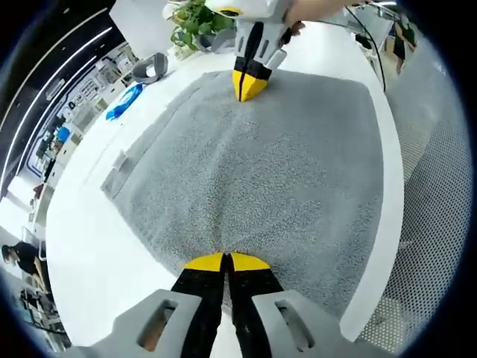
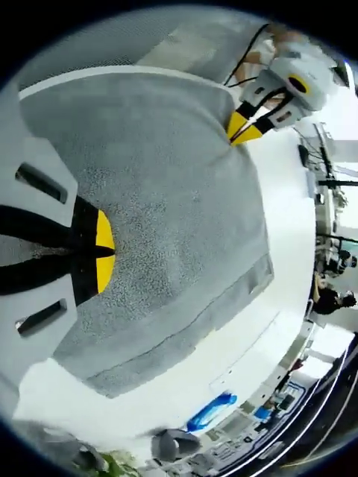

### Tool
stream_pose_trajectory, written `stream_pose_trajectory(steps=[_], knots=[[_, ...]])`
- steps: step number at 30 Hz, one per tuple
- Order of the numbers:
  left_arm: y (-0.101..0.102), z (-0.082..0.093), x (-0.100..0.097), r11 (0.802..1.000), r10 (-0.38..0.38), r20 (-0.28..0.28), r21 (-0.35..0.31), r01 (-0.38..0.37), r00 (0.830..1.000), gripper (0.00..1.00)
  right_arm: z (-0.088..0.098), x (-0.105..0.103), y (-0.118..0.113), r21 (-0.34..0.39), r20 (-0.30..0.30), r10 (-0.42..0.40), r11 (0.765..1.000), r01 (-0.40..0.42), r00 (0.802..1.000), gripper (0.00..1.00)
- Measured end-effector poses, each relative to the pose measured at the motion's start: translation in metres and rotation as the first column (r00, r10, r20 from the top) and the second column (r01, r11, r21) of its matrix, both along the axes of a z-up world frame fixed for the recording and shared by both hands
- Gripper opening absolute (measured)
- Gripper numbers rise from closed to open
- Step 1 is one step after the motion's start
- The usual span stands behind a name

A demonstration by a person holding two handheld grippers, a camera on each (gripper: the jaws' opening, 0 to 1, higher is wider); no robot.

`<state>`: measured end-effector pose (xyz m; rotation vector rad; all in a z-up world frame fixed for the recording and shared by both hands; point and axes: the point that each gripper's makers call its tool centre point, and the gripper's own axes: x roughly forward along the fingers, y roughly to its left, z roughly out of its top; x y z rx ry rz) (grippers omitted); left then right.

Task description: Fold the towel on the table until its edges align and the towel forms a compact rectangular stack.

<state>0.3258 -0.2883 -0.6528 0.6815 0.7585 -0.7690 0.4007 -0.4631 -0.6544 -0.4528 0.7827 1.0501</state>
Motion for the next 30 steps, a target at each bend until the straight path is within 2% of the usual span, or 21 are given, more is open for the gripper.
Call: stream_pose_trajectory(steps=[1, 2, 3, 4, 5, 7, 8, 9, 10, 12, 13, 16, 17, 18, 21, 22, 24, 27, 28, 30], knots=[[0.000, 0.001, -0.002, 0.998, 0.031, -0.022, -0.059, -0.032, 0.999, 0.03, 0.001, -0.002, 0.000, 0.012, -0.010, 0.006, 1.000, -0.005, 1.000, 0.00], [0.001, 0.005, -0.006, 0.971, 0.123, -0.097, -0.192, -0.140, 0.988, 0.04, 0.008, -0.009, -0.008, 0.047, -0.030, -0.031, 0.998, 0.033, 0.999, 0.00], [0.000, 0.014, -0.012, 0.930, 0.155, -0.154, -0.310, -0.196, 0.976, 0.03, 0.015, -0.012, -0.013, 0.057, -0.005, -0.030, 0.998, 0.030, 1.000, 0.00], [0.003, 0.021, -0.015, 0.905, 0.169, -0.163, -0.365, -0.219, 0.972, 0.03, 0.029, -0.019, -0.016, 0.105, 0.061, -0.006, 0.994, 0.000, 0.998, 0.00], [0.013, 0.028, -0.021, 0.902, 0.177, -0.147, -0.371, -0.220, 0.973, 0.03, 0.035, -0.030, -0.019, 0.128, 0.076, 0.026, 0.991, -0.036, 0.997, 0.00], [0.024, 0.031, -0.036, 0.932, 0.126, -0.130, -0.324, -0.162, 0.984, 0.03, 0.037, -0.058, -0.039, 0.105, 0.066, 0.058, 0.992, -0.065, 0.996, 0.00], [0.029, 0.031, -0.051, 0.959, 0.059, -0.131, -0.269, -0.092, 0.990, 0.04, 0.035, -0.068, -0.046, 0.078, 0.059, 0.079, 0.993, -0.084, 0.995, 0.00], [0.031, 0.030, -0.061, 0.973, 0.010, -0.137, -0.228, -0.042, 0.991, 0.05, 0.031, -0.081, -0.061, 0.027, 0.068, 0.109, 0.993, -0.111, 0.992, 0.02], [0.032, 0.032, -0.073, 0.982, -0.067, -0.128, -0.182, 0.043, 0.989, 0.06, 0.031, -0.084, -0.065, 0.014, 0.076, 0.113, 0.993, -0.114, 0.991, 0.04], [0.028, 0.035, -0.088, 0.976, -0.181, -0.105, -0.139, 0.166, 0.978, 0.12, 0.034, -0.103, -0.076, -0.002, 0.090, 0.131, 0.991, -0.132, 0.987, 0.04], [0.026, 0.036, -0.093, 0.971, -0.214, -0.103, -0.133, 0.199, 0.971, 0.13, 0.042, -0.109, -0.077, 0.009, 0.142, 0.148, 0.988, -0.151, 0.979, 0.03], [0.023, 0.036, -0.105, 0.956, -0.288, -0.099, -0.093, 0.279, 0.953, 0.13, 0.046, -0.136, -0.078, -0.006, 0.130, 0.192, 0.981, -0.193, 0.973, 0.07], [0.023, 0.034, -0.108, 0.951, -0.308, -0.100, -0.067, 0.303, 0.946, 0.13, 0.041, -0.146, -0.079, -0.045, 0.124, 0.245, 0.969, -0.241, 0.962, 0.10], [0.022, 0.032, -0.109, 0.952, -0.306, -0.103, -0.066, 0.300, 0.947, 0.13, 0.038, -0.153, -0.080, -0.070, 0.113, 0.270, 0.962, -0.263, 0.956, 0.13], [0.015, 0.028, -0.117, 0.947, -0.313, -0.142, -0.115, 0.299, 0.939, 0.14, 0.023, -0.170, -0.089, -0.203, 0.126, 0.394, 0.909, -0.365, 0.910, 0.04], [0.015, 0.025, -0.117, 0.944, -0.326, -0.133, -0.103, 0.314, 0.936, 0.15, 0.018, -0.178, -0.091, -0.203, 0.096, 0.380, 0.912, -0.355, 0.920, 0.06], [0.020, 0.018, -0.121, 0.933, -0.359, -0.147, -0.029, 0.359, 0.922, 0.15, 0.016, -0.186, -0.090, -0.180, 0.087, 0.368, 0.920, -0.348, 0.926, 0.10], [0.025, 0.013, -0.122, 0.932, -0.356, -0.149, 0.020, 0.363, 0.923, 0.15, 0.009, -0.192, -0.097, -0.233, 0.076, 0.378, 0.906, -0.352, 0.923, 0.06], [0.028, 0.012, -0.120, 0.934, -0.348, -0.140, 0.039, 0.356, 0.927, 0.15, 0.007, -0.193, -0.097, -0.231, 0.071, 0.369, 0.910, -0.345, 0.927, 0.07], [0.029, 0.011, -0.119, 0.935, -0.344, -0.139, 0.037, 0.352, 0.929, 0.14, 0.005, -0.195, -0.098, -0.199, 0.051, 0.314, 0.934, -0.298, 0.948, 0.09]])
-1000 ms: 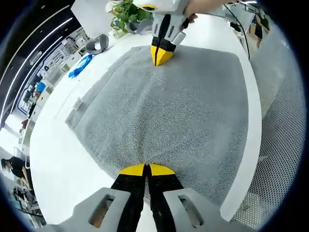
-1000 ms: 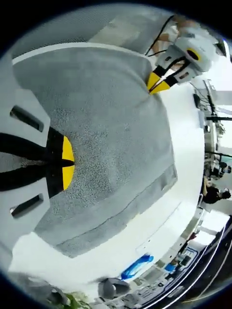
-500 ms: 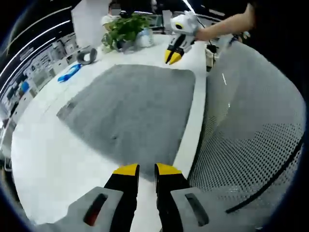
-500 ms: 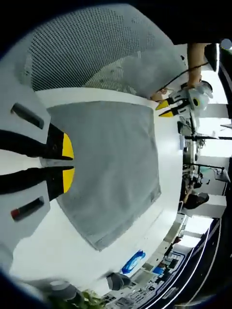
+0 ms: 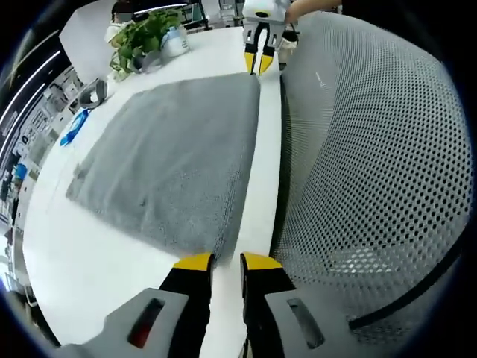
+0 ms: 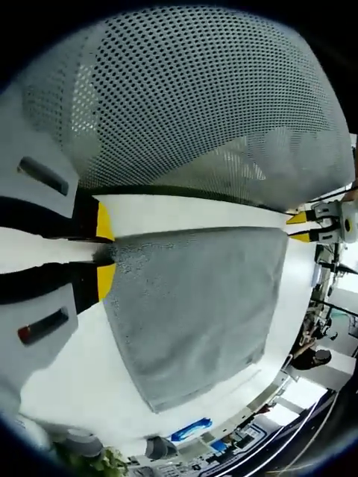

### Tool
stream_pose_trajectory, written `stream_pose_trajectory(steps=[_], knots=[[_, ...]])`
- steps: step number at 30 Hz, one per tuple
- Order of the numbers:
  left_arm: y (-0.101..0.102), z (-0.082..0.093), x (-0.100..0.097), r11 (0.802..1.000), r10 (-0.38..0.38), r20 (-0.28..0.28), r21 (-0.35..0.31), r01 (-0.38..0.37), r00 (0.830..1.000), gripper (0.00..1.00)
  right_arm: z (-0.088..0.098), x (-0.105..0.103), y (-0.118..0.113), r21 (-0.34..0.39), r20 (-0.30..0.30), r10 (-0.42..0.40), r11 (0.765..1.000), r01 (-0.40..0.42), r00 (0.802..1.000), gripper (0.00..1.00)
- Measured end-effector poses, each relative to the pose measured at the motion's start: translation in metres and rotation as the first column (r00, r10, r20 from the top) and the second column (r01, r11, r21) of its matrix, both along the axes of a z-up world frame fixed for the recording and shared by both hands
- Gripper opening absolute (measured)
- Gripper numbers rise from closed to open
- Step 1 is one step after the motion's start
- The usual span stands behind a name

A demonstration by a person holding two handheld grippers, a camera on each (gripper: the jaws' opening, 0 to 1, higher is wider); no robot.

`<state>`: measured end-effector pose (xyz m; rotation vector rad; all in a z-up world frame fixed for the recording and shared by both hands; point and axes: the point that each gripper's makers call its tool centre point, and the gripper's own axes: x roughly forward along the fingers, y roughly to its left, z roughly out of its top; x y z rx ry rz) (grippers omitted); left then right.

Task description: Fold the towel on the table until its edges align and the towel forms a compact rectangular stack.

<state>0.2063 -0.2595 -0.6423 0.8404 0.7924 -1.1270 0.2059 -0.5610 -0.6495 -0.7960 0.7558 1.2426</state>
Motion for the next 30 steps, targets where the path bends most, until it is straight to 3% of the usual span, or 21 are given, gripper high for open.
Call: stream_pose_trajectory(steps=[7, 11, 13, 16, 19, 21, 23, 24, 27, 30], knots=[[0.001, -0.003, 0.006, 0.998, 0.049, -0.014, -0.028, -0.050, 0.999, 0.11, -0.009, 0.001, -0.003, -0.029, 0.017, -0.014, 0.999, 0.015, 1.000, 0.08], [0.001, -0.010, 0.006, 1.000, 0.025, -0.005, 0.012, -0.025, 1.000, 0.11, -0.008, 0.006, -0.002, -0.023, 0.018, -0.066, 0.998, 0.067, 0.998, 0.04], [0.003, -0.011, 0.009, 0.998, -0.009, 0.031, 0.062, 0.007, 0.999, 0.11, -0.009, 0.006, -0.002, -0.022, 0.023, -0.074, 0.997, 0.074, 0.997, 0.03], [0.000, -0.011, 0.011, 0.998, 0.003, 0.031, 0.055, -0.004, 1.000, 0.09, -0.008, 0.007, -0.002, -0.028, 0.030, -0.096, 0.995, 0.097, 0.995, 0.02], [0.001, -0.010, 0.017, 0.998, 0.061, 0.024, 0.023, -0.062, 0.998, 0.06, -0.008, 0.010, -0.002, 0.008, 0.011, -0.206, 0.979, 0.206, 0.979, 0.01], [0.001, -0.008, 0.019, 0.993, 0.116, 0.015, -0.002, -0.116, 0.993, 0.04, -0.006, 0.012, -0.005, 0.024, 0.008, -0.203, 0.979, 0.203, 0.979, 0.00], [0.000, -0.005, 0.019, 0.989, 0.149, 0.010, -0.019, -0.148, 0.989, 0.03, -0.005, 0.011, -0.005, 0.051, -0.039, -0.253, 0.966, 0.254, 0.967, 0.00], [-0.001, -0.003, 0.019, 0.988, 0.155, 0.013, -0.025, -0.155, 0.988, 0.03, -0.001, 0.012, -0.007, 0.054, -0.028, -0.247, 0.967, 0.248, 0.969, 0.00], [-0.009, 0.012, 0.020, 0.969, 0.223, 0.012, -0.108, -0.220, 0.975, 0.02, 0.015, 0.016, -0.005, 0.114, -0.016, -0.286, 0.951, 0.286, 0.958, 0.00], [-0.016, 0.031, 0.026, 0.946, 0.272, 0.029, -0.193, -0.262, 0.962, 0.02, 0.031, 0.020, -0.002, 0.198, -0.037, -0.348, 0.916, 0.348, 0.937, 0.00]])
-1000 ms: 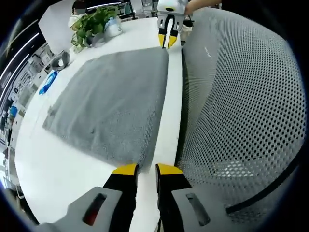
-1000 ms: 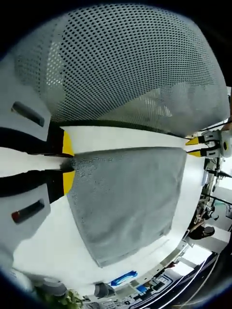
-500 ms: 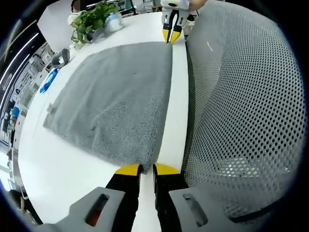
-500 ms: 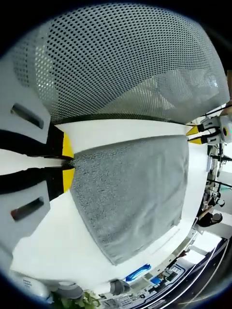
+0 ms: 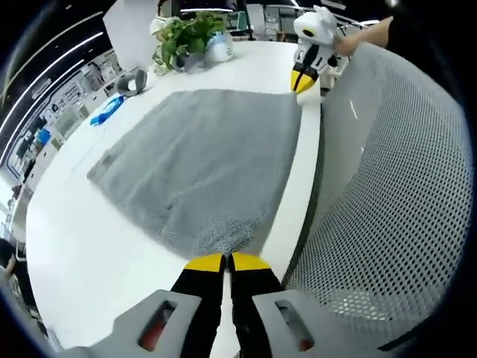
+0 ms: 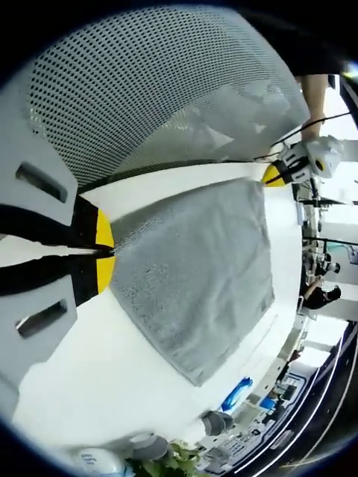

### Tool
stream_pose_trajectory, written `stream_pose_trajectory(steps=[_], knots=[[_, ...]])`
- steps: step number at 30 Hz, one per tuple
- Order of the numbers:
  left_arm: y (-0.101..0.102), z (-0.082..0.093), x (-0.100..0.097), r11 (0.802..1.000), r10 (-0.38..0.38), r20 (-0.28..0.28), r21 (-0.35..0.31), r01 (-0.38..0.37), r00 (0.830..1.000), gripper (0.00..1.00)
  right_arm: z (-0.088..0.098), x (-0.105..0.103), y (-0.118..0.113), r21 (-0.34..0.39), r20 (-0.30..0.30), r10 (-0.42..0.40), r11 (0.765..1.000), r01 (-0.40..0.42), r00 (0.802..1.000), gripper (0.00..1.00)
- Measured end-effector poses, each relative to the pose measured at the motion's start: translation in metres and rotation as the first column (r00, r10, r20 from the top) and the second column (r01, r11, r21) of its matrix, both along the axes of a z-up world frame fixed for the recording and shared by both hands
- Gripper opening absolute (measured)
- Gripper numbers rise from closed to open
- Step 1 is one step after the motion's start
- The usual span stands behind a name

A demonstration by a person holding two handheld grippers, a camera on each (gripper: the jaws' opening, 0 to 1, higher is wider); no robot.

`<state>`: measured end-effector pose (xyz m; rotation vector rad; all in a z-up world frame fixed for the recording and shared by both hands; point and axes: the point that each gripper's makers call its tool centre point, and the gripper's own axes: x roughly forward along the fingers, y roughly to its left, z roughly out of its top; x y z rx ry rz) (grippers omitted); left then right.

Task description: Fold the towel on the table until its edges align and the towel forms a compact rectangular stack.

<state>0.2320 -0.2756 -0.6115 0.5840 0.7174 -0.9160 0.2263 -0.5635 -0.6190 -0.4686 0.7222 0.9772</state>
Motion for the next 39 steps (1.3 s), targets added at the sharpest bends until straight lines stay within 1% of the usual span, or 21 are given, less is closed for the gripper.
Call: stream_pose_trajectory(steps=[2, 3, 4, 6, 8, 9, 13, 14, 17, 20, 21, 24, 26, 27, 29, 31, 33, 34, 36, 37, 39], knots=[[-0.003, 0.014, 0.005, 0.998, 0.039, 0.038, -0.044, -0.037, 0.999, 0.02, 0.010, 0.004, 0.002, 0.055, -0.001, -0.037, 0.998, 0.037, 0.999, 0.00], [-0.005, 0.019, 0.006, 0.997, 0.056, 0.044, -0.064, -0.053, 0.997, 0.02, 0.014, 0.005, 0.003, 0.078, -0.003, -0.052, 0.996, 0.052, 0.999, 0.00], [-0.007, 0.026, 0.008, 0.993, 0.075, 0.054, -0.096, -0.070, 0.996, 0.02, 0.018, 0.008, 0.002, 0.093, -0.003, -0.072, 0.993, 0.072, 0.997, 0.00], [-0.010, 0.037, 0.011, 0.988, 0.096, 0.069, -0.127, -0.087, 0.993, 0.02, 0.027, 0.014, 0.000, 0.115, 0.002, -0.119, 0.986, 0.118, 0.993, 0.00], [-0.012, 0.047, 0.012, 0.987, 0.102, 0.090, -0.131, -0.089, 0.991, 0.02, 0.033, 0.019, -0.002, 0.123, 0.010, -0.149, 0.982, 0.146, 0.989, 0.00], [-0.012, 0.051, 0.014, 0.986, 0.112, 0.103, -0.138, -0.097, 0.988, 0.02, 0.038, 0.022, -0.001, 0.144, 0.011, -0.167, 0.976, 0.164, 0.986, 0.00], [-0.014, 0.069, 0.016, 0.973, 0.159, 0.129, -0.190, -0.133, 0.979, 0.02, 0.055, 0.030, 0.000, 0.168, 0.037, -0.191, 0.969, 0.183, 0.981, 0.00], [-0.014, 0.071, 0.017, 0.971, 0.163, 0.131, -0.197, -0.136, 0.978, 0.02, 0.060, 0.031, 0.001, 0.177, 0.045, -0.199, 0.966, 0.188, 0.979, 0.00], [-0.014, 0.083, 0.017, 0.967, 0.179, 0.169, -0.209, -0.143, 0.969, 0.02, 0.073, 0.037, -0.001, 0.195, 0.070, -0.238, 0.956, 0.220, 0.969, 0.00], [-0.016, 0.095, 0.016, 0.960, 0.199, 0.191, -0.236, -0.151, 0.961, 0.02, 0.088, 0.040, -0.001, 0.236, 0.090, -0.275, 0.940, 0.248, 0.957, 0.00], [-0.016, 0.099, 0.017, 0.953, 0.213, 0.196, -0.259, -0.159, 0.957, 0.02, 0.092, 0.040, -0.001, 0.246, 0.097, -0.283, 0.936, 0.252, 0.954, 0.00], [-0.017, 0.110, 0.015, 0.947, 0.226, 0.210, -0.278, -0.163, 0.951, 0.02, 0.105, 0.041, -0.003, 0.279, 0.107, -0.306, 0.922, 0.267, 0.946, 0.00], [-0.016, 0.117, 0.014, 0.942, 0.238, 0.219, -0.289, -0.170, 0.946, 0.02, 0.111, 0.041, -0.003, 0.299, 0.112, -0.315, 0.915, 0.270, 0.942, 0.00], [-0.015, 0.120, 0.014, 0.939, 0.245, 0.224, -0.296, -0.173, 0.943, 0.02, 0.111, 0.043, -0.010, 0.316, 0.121, -0.309, 0.913, 0.259, 0.943, 0.00], [-0.015, 0.127, 0.014, 0.926, 0.268, 0.227, -0.328, -0.186, 0.936, 0.02, 0.122, 0.041, -0.005, 0.349, 0.151, -0.278, 0.913, 0.212, 0.949, 0.00], [-0.014, 0.132, 0.014, 0.916, 0.287, 0.231, -0.351, -0.195, 0.930, 0.02, 0.125, 0.040, -0.007, 0.346, 0.153, -0.284, 0.913, 0.217, 0.947, 0.00], [-0.013, 0.136, 0.013, 0.903, 0.308, 0.227, -0.376, -0.209, 0.924, 0.02, 0.128, 0.041, -0.009, 0.358, 0.151, -0.297, 0.906, 0.228, 0.943, 0.00], [-0.012, 0.137, 0.012, 0.897, 0.320, 0.229, -0.386, -0.216, 0.919, 0.02, 0.131, 0.041, -0.008, 0.387, 0.143, -0.311, 0.891, 0.236, 0.940, 0.00], [-0.011, 0.143, 0.011, 0.871, 0.355, 0.216, -0.430, -0.238, 0.909, 0.02, 0.138, 0.041, -0.009, 0.432, 0.128, -0.332, 0.867, 0.249, 0.935, 0.00], [-0.010, 0.146, 0.009, 0.856, 0.373, 0.210, -0.455, -0.247, 0.904, 0.02, 0.140, 0.040, -0.009, 0.443, 0.129, -0.338, 0.861, 0.251, 0.932, 0.00], [-0.007, 0.151, 0.007, 0.844, 0.384, 0.211, -0.474, -0.250, 0.899, 0.02, 0.146, 0.039, -0.012, 0.467, 0.123, -0.358, 0.844, 0.264, 0.926, 0.00]])
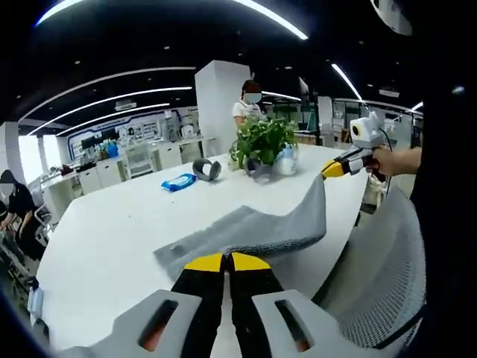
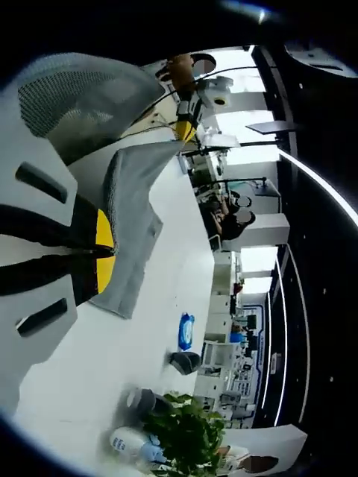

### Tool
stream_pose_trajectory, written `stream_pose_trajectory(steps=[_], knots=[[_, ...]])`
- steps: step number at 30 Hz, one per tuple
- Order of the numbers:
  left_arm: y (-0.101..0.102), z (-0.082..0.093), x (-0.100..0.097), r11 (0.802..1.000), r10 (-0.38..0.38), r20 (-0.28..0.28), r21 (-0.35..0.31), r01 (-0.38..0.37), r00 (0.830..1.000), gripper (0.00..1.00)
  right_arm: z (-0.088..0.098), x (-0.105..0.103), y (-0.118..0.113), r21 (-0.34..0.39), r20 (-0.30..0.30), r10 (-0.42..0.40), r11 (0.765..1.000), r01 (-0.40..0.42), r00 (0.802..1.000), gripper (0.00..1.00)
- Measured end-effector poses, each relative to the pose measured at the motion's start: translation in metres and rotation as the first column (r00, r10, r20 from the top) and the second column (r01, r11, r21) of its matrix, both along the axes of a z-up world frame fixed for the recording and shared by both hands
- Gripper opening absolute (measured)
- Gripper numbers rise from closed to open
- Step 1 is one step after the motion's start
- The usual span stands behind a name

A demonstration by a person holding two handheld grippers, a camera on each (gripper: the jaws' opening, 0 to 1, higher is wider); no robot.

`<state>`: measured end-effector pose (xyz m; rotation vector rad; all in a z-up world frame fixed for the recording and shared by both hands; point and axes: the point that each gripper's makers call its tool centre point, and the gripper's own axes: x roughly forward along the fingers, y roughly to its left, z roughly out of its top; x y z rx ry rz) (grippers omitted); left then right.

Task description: Fold the towel on the table until its edges align and the towel forms a compact rectangular stack.

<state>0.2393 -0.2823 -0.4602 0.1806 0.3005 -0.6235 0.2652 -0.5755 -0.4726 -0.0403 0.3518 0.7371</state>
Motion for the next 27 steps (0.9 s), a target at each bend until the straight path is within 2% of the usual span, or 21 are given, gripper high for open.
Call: stream_pose_trajectory(steps=[4, 7, 10, 13, 15, 16, 22, 27], knots=[[0.003, 0.009, -0.004, 1.000, 0.001, 0.017, -0.006, -0.001, 1.000, 0.02, 0.013, -0.002, -0.003, 0.092, 0.005, -0.030, 0.995, 0.030, 1.000, 0.00], [-0.007, 0.024, -0.002, 0.999, 0.002, 0.036, -0.042, -0.001, 0.999, 0.02, 0.017, -0.007, -0.004, 0.086, 0.011, -0.030, 0.996, 0.029, 0.999, 0.00], [-0.009, 0.036, -0.001, 0.997, -0.004, 0.057, -0.082, 0.009, 0.998, 0.02, 0.024, -0.012, -0.005, 0.096, 0.023, -0.029, 0.995, 0.026, 0.999, 0.00], [-0.008, 0.043, -0.001, 0.997, -0.001, 0.080, -0.076, 0.007, 0.997, 0.02, 0.034, -0.016, -0.004, 0.122, 0.033, -0.030, 0.992, 0.026, 0.999, 0.00], [-0.004, 0.046, -0.003, 0.996, 0.011, 0.087, -0.085, -0.004, 0.996, 0.02, 0.039, -0.017, -0.002, 0.139, 0.033, -0.026, 0.990, 0.021, 0.999, 0.00], [-0.002, 0.050, -0.004, 0.992, 0.021, 0.091, -0.123, -0.009, 0.996, 0.02, 0.041, -0.018, 0.000, 0.142, 0.033, -0.021, 0.990, 0.016, 0.999, 0.00], [0.012, 0.061, -0.011, 0.987, 0.053, 0.105, -0.159, -0.036, 0.993, 0.02, 0.061, -0.021, 0.008, 0.149, 0.068, 0.017, 0.989, -0.027, 0.998, 0.00], [0.021, 0.065, -0.013, 0.981, 0.075, 0.109, -0.187, -0.054, 0.991, 0.02, 0.058, -0.022, 0.013, 0.119, 0.067, 0.037, 0.992, -0.045, 0.997, 0.00]])
